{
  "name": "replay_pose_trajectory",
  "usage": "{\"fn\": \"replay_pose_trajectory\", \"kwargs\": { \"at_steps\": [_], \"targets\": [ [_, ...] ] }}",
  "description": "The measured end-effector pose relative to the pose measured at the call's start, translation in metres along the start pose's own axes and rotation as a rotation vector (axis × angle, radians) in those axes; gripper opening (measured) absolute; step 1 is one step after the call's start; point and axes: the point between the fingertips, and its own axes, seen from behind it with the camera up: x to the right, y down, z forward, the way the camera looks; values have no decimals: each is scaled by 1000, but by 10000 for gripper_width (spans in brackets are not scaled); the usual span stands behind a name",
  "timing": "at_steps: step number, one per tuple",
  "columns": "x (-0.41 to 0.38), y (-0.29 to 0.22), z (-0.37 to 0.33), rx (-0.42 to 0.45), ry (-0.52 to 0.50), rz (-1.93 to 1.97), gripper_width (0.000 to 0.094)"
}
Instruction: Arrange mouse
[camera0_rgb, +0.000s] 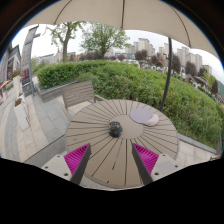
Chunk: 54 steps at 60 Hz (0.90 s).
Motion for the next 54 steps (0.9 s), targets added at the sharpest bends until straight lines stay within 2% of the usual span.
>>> {"fn": "replay_pose_trajectory", "kwargs": {
  "at_steps": [8,10,15,34,45,54],
  "targets": [
    [-3,4,33,-4,-7,29,854],
    [1,9,85,2,-14,35,854],
    [4,8,141,32,-8,31,855],
    [15,11,298,32,45,15,854],
    [24,11,364,3,39,9,855],
    [29,5,385,-18,35,39,854]
  ]
}}
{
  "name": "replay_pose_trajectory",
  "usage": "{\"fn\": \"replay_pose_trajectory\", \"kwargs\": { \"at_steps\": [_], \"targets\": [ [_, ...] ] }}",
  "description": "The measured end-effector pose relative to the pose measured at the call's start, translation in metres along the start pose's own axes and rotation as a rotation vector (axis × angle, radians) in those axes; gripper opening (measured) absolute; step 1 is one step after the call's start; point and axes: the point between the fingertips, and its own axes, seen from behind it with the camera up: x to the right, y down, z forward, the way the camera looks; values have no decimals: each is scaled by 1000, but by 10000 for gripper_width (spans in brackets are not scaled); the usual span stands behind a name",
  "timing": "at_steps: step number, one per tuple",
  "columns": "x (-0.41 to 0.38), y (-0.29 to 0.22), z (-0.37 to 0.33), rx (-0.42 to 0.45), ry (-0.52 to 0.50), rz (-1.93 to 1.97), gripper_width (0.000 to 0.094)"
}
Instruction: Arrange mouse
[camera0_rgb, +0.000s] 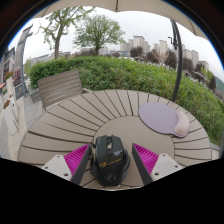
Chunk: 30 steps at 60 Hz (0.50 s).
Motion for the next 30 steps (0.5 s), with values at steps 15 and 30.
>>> {"fn": "replay_pose_trajectory", "kwargs": {
  "at_steps": [15,30],
  "targets": [
    [-6,2,-1,-55,-39,-7,546],
    [31,-87,-38,-11,-52,56,543]
  ]
}}
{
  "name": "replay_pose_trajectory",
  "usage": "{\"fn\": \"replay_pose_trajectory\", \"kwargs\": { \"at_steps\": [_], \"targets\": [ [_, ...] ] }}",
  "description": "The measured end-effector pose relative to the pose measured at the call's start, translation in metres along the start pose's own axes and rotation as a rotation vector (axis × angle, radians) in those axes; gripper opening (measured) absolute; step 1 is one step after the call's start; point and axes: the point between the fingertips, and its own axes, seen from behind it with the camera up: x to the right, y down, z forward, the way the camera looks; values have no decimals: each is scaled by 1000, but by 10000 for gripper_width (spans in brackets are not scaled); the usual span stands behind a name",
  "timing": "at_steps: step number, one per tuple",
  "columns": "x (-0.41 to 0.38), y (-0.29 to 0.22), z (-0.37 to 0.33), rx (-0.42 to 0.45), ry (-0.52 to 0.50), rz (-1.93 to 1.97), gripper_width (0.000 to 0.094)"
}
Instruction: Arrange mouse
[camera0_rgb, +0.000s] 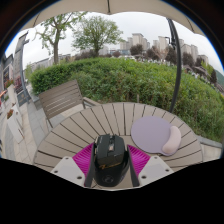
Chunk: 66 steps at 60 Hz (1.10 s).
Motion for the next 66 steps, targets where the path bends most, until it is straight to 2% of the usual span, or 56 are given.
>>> {"fn": "replay_pose_trajectory", "kwargs": {
  "at_steps": [11,16,23,31,35,38,42,49,57,66],
  "targets": [
    [74,-88,17,49,57,-11,543],
    [118,-104,47,43,118,-32,542],
    [171,-87,110,-39,172,-41,541],
    [208,-33,166,-147,178,-20,548],
    [215,-14,182,-189,173,-4,625],
    [216,-19,182,-164,162,20,683],
    [221,-19,170,-183,197,15,861],
    [213,-41,116,-155,186,11,852],
    [188,-51,12,-158,132,38,848],
    [170,-30,-112,-202,125,23,854]
  ]
}}
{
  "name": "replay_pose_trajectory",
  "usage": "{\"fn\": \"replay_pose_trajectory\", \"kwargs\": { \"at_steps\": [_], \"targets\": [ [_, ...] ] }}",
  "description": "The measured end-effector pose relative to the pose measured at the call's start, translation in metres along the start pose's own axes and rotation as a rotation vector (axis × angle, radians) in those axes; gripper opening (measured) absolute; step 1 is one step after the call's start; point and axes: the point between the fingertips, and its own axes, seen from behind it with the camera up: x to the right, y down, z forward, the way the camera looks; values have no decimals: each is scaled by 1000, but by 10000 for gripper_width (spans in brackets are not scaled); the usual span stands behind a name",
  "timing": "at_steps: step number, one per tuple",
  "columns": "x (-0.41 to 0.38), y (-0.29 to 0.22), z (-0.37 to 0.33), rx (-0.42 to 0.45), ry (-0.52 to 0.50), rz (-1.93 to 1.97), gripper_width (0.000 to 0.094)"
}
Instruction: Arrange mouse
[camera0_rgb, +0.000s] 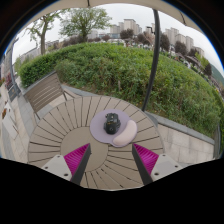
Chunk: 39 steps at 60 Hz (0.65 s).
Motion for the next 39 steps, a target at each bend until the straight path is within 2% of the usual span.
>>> {"fn": "replay_pose_trajectory", "kwargs": {
  "at_steps": [11,17,23,34,39],
  "targets": [
    [-12,41,-99,16,-11,-1,855],
    [-20,53,-125,36,-19,-18,856],
    [-23,60,-131,42,-32,-12,857],
    [-20,66,-135,56,3,-52,854],
    [-32,66,-136,55,-33,-30,856]
  ]
}}
